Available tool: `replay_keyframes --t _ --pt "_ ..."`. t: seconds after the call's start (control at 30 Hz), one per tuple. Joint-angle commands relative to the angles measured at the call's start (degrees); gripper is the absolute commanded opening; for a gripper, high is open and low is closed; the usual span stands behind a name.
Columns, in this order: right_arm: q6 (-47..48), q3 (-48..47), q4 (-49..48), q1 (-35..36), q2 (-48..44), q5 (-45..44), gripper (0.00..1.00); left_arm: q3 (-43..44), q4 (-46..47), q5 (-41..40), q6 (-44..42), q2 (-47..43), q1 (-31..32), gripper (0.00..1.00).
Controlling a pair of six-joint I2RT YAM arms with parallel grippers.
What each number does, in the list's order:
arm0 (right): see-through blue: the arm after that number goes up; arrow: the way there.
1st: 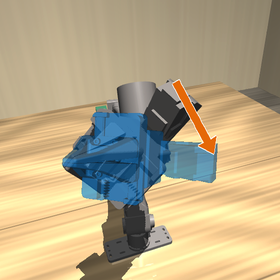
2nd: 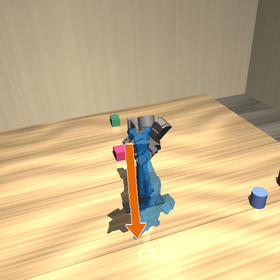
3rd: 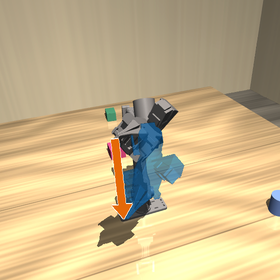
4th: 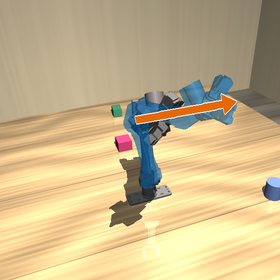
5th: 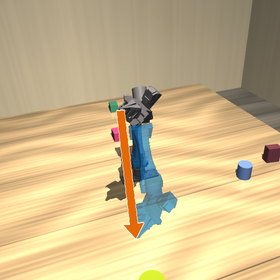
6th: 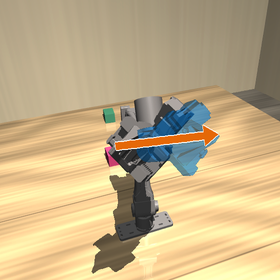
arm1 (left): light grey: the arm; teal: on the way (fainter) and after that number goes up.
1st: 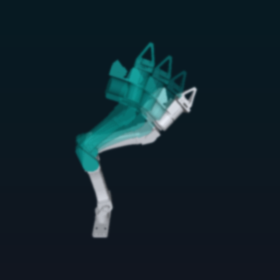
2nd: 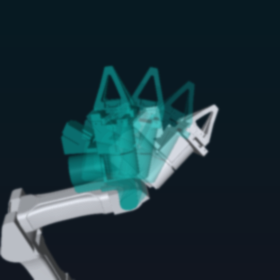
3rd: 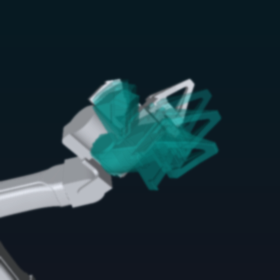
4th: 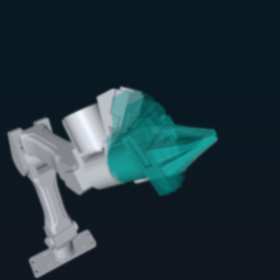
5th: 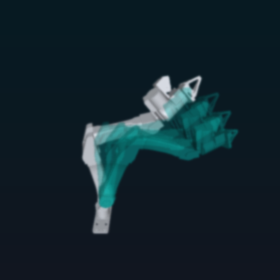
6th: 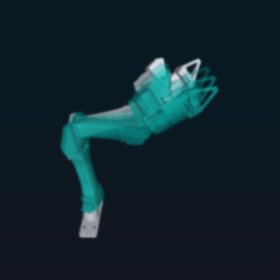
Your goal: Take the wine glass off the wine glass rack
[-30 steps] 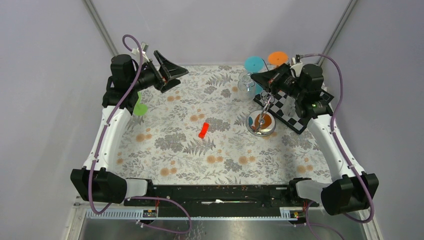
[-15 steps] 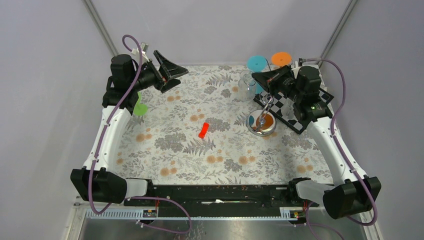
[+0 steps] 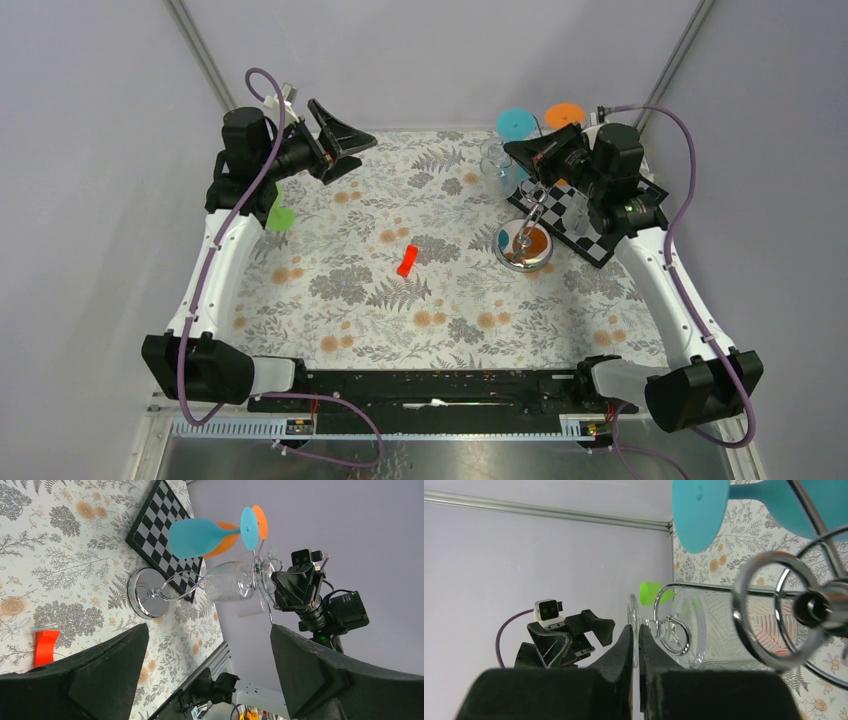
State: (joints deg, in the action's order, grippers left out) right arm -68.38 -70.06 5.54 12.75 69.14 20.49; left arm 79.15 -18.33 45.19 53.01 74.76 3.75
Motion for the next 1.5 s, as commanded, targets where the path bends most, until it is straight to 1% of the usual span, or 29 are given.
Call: replay_keyframes --t 0.0,0.27,0.47,0.77,1.03,1.23,1.47 --pt "2.51 -6.73 -0.91 -0.18 0.51 3.43 0.0 2.75 2.97 0.58 0.07 -0.27 0.1 0.99" --pt "2.16 -7.0 -1.57 -0.62 2.12 4.62 0.0 2.14 2.9 0.82 -0.3 -0.58 0.07 0.99" --pt "-0.91 -5.7 -4.66 -0.67 3.52 5.67 0.0 2.19 2.77 0.93 -0.38 -0.49 0.05 0.99" --pt "-0.61 -6.1 -5.0 -1.17 4.97 5.47 0.0 2.65 2.73 0.91 -0.37 -0.12 0.12 0.99" --pt "-0.15 -6.03 -4.95 -1.59 5.02 3.13 0.0 2.85 2.86 0.91 -0.29 0.29 0.12 0.99" --pt "-0.54 -5.1 -4.77 -1.61 4.02 -1.03 0.0 2.95 2.94 1.05 -0.19 0.47 0.07 0.99" --pt "0.18 -4.87 -2.64 -1.77 2.78 -3.66 0.0 2.78 2.99 1.21 -0.1 0.49 0.05 0.99"
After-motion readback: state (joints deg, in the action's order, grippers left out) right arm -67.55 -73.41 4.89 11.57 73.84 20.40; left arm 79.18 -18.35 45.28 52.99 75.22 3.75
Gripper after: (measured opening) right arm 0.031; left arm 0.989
